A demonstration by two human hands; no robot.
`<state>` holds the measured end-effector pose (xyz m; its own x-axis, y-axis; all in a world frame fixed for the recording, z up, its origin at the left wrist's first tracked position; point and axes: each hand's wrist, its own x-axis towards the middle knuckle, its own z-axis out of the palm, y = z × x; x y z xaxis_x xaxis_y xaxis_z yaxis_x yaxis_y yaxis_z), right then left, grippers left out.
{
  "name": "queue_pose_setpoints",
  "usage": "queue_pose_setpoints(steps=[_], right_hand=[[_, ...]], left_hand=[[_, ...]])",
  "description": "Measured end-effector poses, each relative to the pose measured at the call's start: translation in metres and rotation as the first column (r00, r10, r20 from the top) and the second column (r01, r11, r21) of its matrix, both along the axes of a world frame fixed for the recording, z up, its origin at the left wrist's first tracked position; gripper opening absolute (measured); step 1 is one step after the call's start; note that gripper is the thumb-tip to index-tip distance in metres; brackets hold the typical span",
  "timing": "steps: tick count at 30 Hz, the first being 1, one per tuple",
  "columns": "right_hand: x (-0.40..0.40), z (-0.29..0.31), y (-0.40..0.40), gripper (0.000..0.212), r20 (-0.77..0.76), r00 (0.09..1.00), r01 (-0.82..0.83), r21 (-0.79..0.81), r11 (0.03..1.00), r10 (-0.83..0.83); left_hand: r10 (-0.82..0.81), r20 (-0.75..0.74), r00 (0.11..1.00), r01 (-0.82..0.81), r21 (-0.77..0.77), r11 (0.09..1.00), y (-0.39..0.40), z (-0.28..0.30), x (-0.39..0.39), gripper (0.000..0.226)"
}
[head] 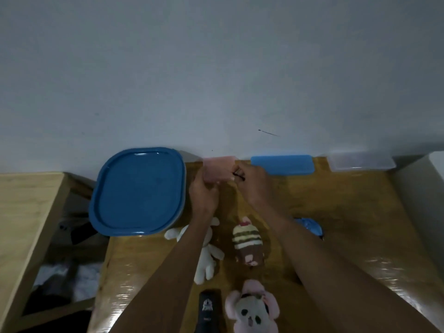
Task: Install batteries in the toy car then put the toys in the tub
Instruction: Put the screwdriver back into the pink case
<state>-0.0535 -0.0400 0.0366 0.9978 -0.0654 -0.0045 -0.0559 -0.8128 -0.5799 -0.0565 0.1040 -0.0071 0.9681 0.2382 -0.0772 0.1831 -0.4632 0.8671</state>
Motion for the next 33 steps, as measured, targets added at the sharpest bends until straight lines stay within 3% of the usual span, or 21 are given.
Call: queue_pose_setpoints(steps=[4, 7, 13, 21, 24, 26, 27, 30, 33], right_hand=[[0.01, -0.017, 0.011, 0.039, 0.022, 0.997, -0.069, 0.002, 0.998, 0.069], [0.013, -0.026, 0.019, 0.034, 0.079, 0.989, -0.12, -0.054, 0.991, 0.124], [0.012, -0.036, 0.031, 0.025, 0.131, 0.985, -0.091, -0.179, 0.98, 0.116], [0.012, -0.032, 0.031, 0.025, 0.24, 0.968, -0.035, -0.185, 0.982, 0.079], [0.02, -0.019, 0.031, 0.023, 0.294, 0.956, 0.022, -0.129, 0.991, 0.017], [0.03, -0.009, 0.03, 0.023, 0.311, 0.95, 0.055, -0.1, 0.993, -0.021], [0.034, -0.005, 0.03, 0.024, 0.309, 0.951, 0.061, -0.093, 0.994, -0.03], [0.04, 0.002, 0.026, 0.032, 0.297, 0.953, 0.073, -0.064, 0.995, -0.05], [0.04, 0.002, 0.024, 0.025, 0.284, 0.955, 0.101, -0.046, 0.994, -0.084]], left_hand=[[-0.031, 0.022, 0.999, 0.033, -0.083, 0.996, 0.004, -0.005, 0.017, 0.046], [-0.09, 0.052, 0.995, 0.095, -0.116, 0.989, 0.009, -0.012, 0.019, 0.043], [-0.027, 0.056, 0.998, 0.042, -0.273, 0.961, 0.003, -0.008, 0.021, 0.041], [-0.113, 0.108, 0.988, 0.125, -0.12, 0.985, 0.01, -0.016, 0.024, 0.054], [0.047, 0.113, 0.992, -0.001, -0.38, 0.925, 0.001, -0.005, 0.024, 0.038], [0.031, 0.144, 0.989, 0.037, -0.445, 0.895, 0.005, -0.011, 0.019, 0.043], [-0.021, 0.154, 0.988, 0.086, -0.433, 0.897, 0.008, -0.015, 0.017, 0.054], [-0.163, 0.163, 0.973, 0.171, -0.039, 0.984, 0.014, -0.03, 0.016, 0.085], [-0.165, 0.192, 0.967, 0.153, 0.078, 0.985, 0.015, -0.022, 0.015, 0.091]])
